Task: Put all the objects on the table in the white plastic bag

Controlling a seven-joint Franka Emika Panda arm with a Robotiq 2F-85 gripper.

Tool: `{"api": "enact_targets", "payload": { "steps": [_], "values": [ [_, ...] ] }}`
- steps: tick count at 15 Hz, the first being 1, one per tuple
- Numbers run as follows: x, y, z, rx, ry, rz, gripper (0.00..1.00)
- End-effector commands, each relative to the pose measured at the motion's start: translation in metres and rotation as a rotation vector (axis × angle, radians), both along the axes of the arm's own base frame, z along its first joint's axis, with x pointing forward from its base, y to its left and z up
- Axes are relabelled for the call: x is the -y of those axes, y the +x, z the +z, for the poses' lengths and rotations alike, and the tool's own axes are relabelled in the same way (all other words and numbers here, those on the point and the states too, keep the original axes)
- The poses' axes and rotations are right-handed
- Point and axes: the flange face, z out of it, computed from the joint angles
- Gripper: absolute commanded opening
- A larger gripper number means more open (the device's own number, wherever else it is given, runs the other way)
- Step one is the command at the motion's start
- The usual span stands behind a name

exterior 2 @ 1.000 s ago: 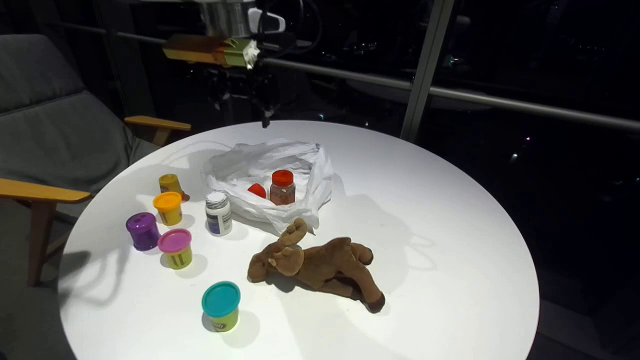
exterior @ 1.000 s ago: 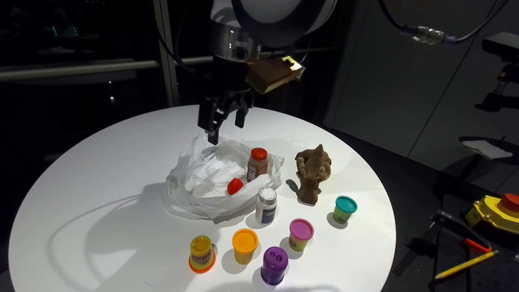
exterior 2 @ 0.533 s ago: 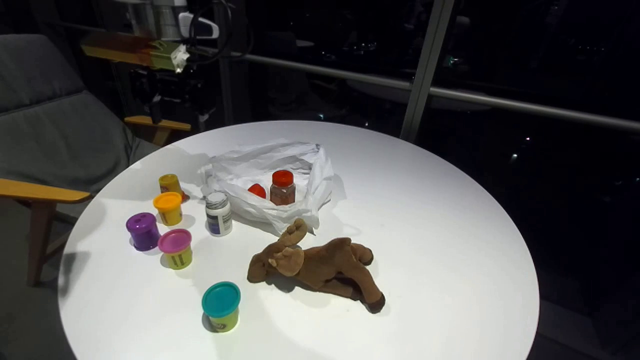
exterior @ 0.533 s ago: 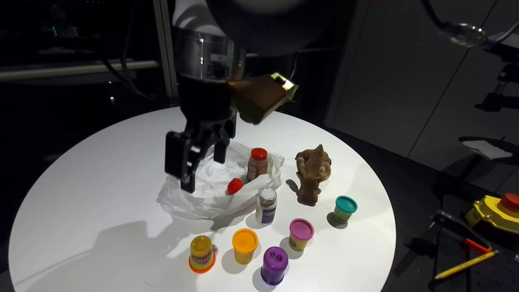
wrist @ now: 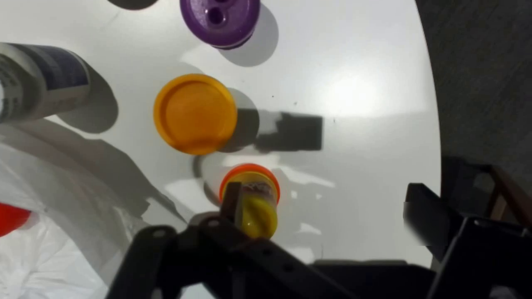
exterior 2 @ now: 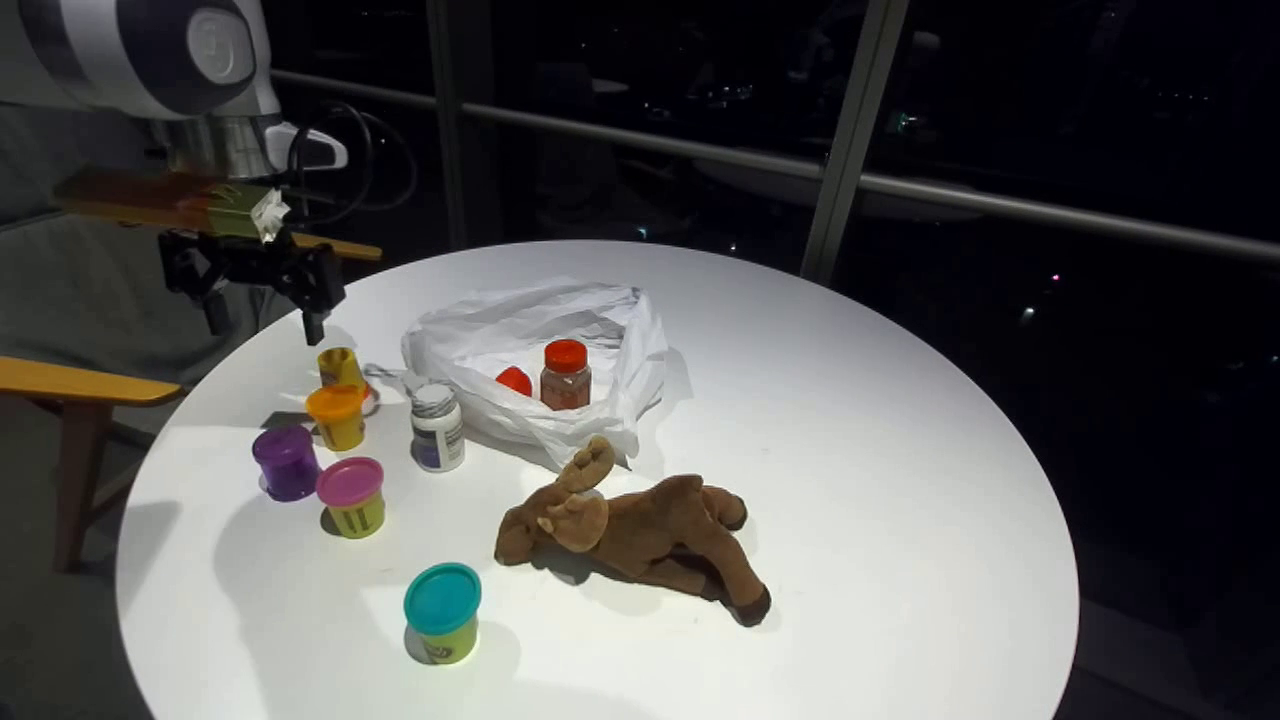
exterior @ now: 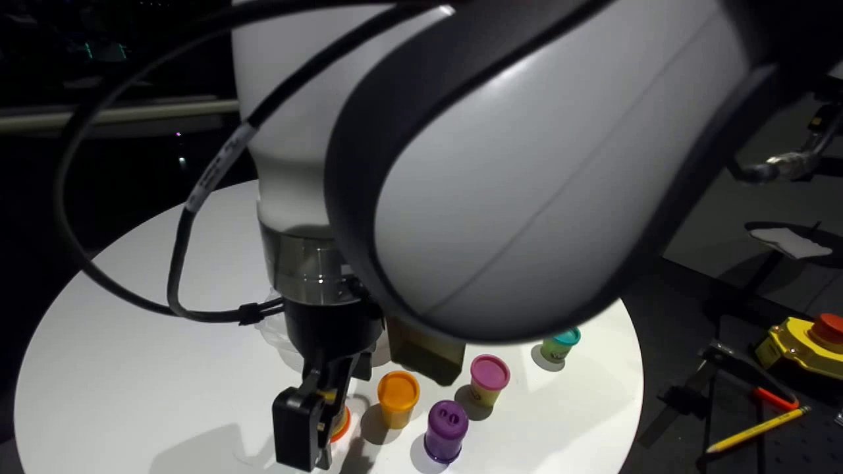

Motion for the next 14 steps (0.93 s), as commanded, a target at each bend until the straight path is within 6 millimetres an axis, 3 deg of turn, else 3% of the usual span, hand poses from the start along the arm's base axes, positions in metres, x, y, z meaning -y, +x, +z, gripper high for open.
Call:
{"api": "enact_targets", "payload": {
  "steps": [1, 7, 14],
  "values": [
    [-0.011, -0.005, -0.007, 0.068, -0.006, 0.048, 1.00],
    [-0.005, 0.003, -0.038, 0.152, -0.058, 0.124, 1.00],
    [0.004, 0.029, -0.043, 0.196, -0.058, 0.099, 1.00]
  ]
}}
